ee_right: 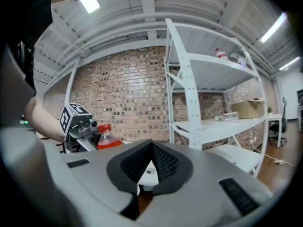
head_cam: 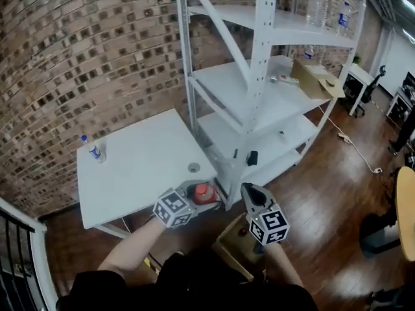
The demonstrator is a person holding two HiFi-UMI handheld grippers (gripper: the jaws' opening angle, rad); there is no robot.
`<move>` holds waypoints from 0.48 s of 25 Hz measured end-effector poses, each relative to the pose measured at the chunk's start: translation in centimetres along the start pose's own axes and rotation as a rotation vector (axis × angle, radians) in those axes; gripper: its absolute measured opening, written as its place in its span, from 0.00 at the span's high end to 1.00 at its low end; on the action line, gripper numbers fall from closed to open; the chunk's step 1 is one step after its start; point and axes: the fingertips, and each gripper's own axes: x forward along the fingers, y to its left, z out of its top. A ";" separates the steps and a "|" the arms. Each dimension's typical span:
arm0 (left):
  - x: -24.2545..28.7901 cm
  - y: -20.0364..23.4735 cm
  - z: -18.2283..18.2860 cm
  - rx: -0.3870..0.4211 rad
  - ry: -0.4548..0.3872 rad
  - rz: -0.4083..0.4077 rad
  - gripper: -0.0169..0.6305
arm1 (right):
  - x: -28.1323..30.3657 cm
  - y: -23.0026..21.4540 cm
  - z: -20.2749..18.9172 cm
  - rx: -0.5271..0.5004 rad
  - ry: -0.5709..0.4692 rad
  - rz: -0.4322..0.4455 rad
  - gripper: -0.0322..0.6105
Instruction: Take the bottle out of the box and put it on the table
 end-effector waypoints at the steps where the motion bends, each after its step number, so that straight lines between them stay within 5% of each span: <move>1: -1.6 1.2 -0.3 -0.015 -0.002 0.048 0.47 | 1.5 1.2 0.3 -0.005 0.001 0.041 0.94; 7: -12.4 8.4 -3.3 -0.101 -0.005 0.337 0.47 | 10.5 9.7 1.0 -0.036 -0.001 0.289 0.94; 12: -18.7 14.1 -5.3 -0.107 0.020 0.442 0.47 | 17.0 16.0 0.4 -0.059 0.018 0.401 0.94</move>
